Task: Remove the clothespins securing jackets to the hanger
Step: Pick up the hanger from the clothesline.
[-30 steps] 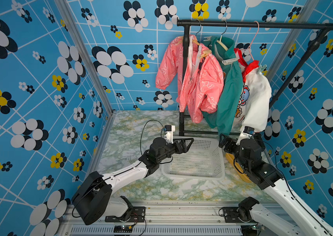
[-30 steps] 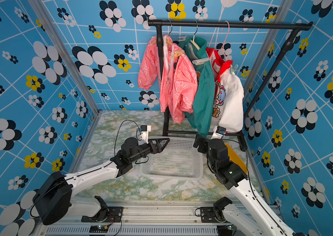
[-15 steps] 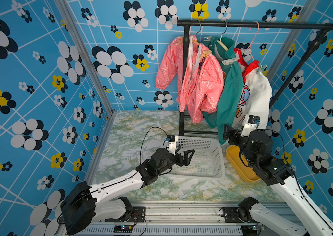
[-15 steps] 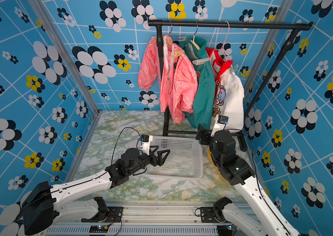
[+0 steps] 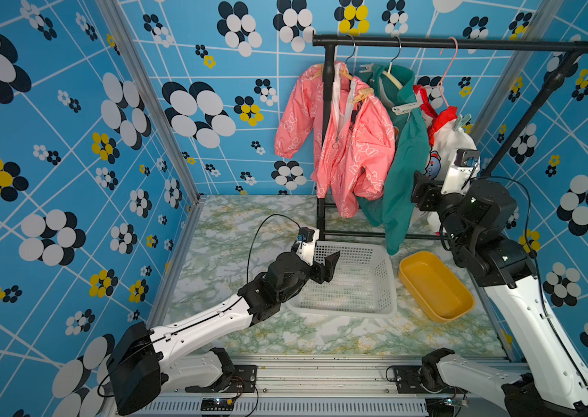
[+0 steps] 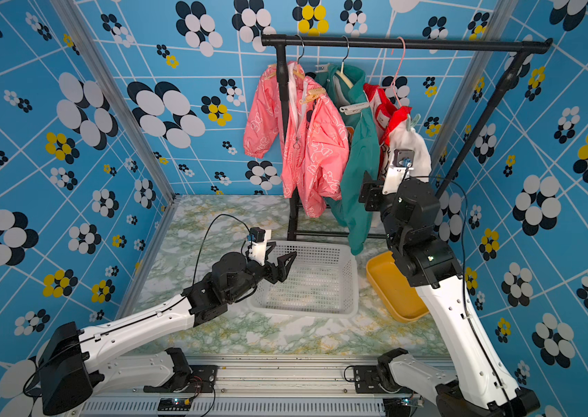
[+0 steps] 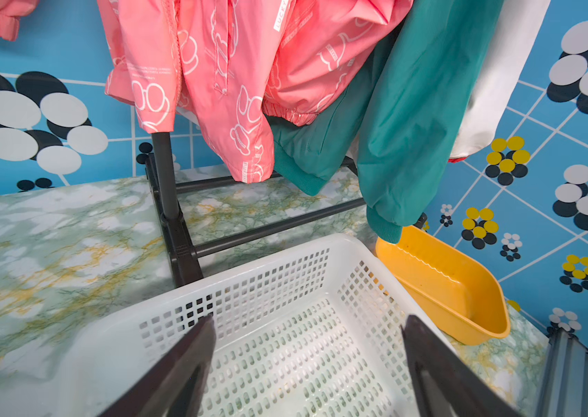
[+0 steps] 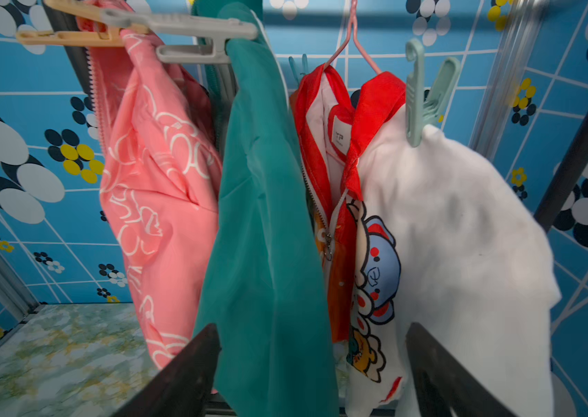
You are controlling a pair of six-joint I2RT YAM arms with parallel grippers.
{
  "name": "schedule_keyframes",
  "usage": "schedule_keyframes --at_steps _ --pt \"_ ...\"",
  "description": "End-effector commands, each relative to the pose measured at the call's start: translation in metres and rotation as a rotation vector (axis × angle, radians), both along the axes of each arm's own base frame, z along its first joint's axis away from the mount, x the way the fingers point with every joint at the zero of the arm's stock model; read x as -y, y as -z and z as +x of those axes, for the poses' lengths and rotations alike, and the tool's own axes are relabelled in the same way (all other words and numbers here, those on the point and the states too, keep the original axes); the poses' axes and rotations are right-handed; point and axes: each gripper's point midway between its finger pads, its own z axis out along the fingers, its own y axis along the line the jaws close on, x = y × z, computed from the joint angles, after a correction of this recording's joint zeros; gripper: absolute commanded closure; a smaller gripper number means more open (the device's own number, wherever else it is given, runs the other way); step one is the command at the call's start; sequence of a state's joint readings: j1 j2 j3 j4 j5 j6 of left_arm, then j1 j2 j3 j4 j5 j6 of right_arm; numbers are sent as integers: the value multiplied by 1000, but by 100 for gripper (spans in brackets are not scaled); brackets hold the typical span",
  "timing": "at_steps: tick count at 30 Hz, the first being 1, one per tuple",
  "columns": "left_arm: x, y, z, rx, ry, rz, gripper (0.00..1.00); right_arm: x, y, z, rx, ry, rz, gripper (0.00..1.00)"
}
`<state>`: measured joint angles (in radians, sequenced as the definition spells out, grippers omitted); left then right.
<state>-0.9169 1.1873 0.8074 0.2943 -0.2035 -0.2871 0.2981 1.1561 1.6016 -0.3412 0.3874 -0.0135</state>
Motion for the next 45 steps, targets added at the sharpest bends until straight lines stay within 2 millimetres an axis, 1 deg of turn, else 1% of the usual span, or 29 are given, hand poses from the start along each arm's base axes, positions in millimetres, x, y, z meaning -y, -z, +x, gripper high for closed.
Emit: schedule_keyframes --at_steps 1,3,5,6,7,12,13,14,16,19,22,27,29,32,39,40,45 --pt "-8 -14 0 55 -31 20 17 28 -65 -32 167 46 -16 17" --pt "-10 -15 1 64 -42 18 17 36 -82 -40 214 66 -39 16" --pt "-12 -16 1 75 -47 14 16 46 -92 -39 213 94 -65 15" --pt "-12 -16 1 81 -45 12 16 50 -93 -34 200 101 -73 15" --pt "-11 -17 1 86 -43 12 16 59 -93 -28 181 116 -81 16" --pt "-9 -15 3 91 -39 29 16 69 -86 8 96 37 -102 20" --pt "-9 -13 2 89 -36 31 16 72 -86 15 86 25 -98 22" --pt "-9 -13 2 89 -37 32 16 76 -83 21 69 2 -95 24" --pt "-10 -12 2 88 -40 32 15 76 -80 31 52 -60 -88 30" --pt "-13 -11 3 89 -52 30 15 70 -71 37 27 -148 -92 34" --pt "-12 -10 4 87 -54 31 15 61 -62 42 0 -216 -111 36" --pt "-6 -8 7 75 -43 35 15 56 -51 55 -37 -269 -106 37" --pt "-4 -7 7 71 -44 26 15 56 -47 60 -49 -273 -103 38" --pt "-4 -7 8 64 -44 18 15 62 -39 69 -81 -248 -110 41" --pt "-7 -5 8 53 -57 12 15 73 -14 89 -163 -219 -129 44" --pt "-7 -6 8 52 -59 9 15 74 -11 91 -170 -216 -130 46" --pt "-7 -5 8 46 -62 3 15 75 -3 100 -188 -220 -124 66"
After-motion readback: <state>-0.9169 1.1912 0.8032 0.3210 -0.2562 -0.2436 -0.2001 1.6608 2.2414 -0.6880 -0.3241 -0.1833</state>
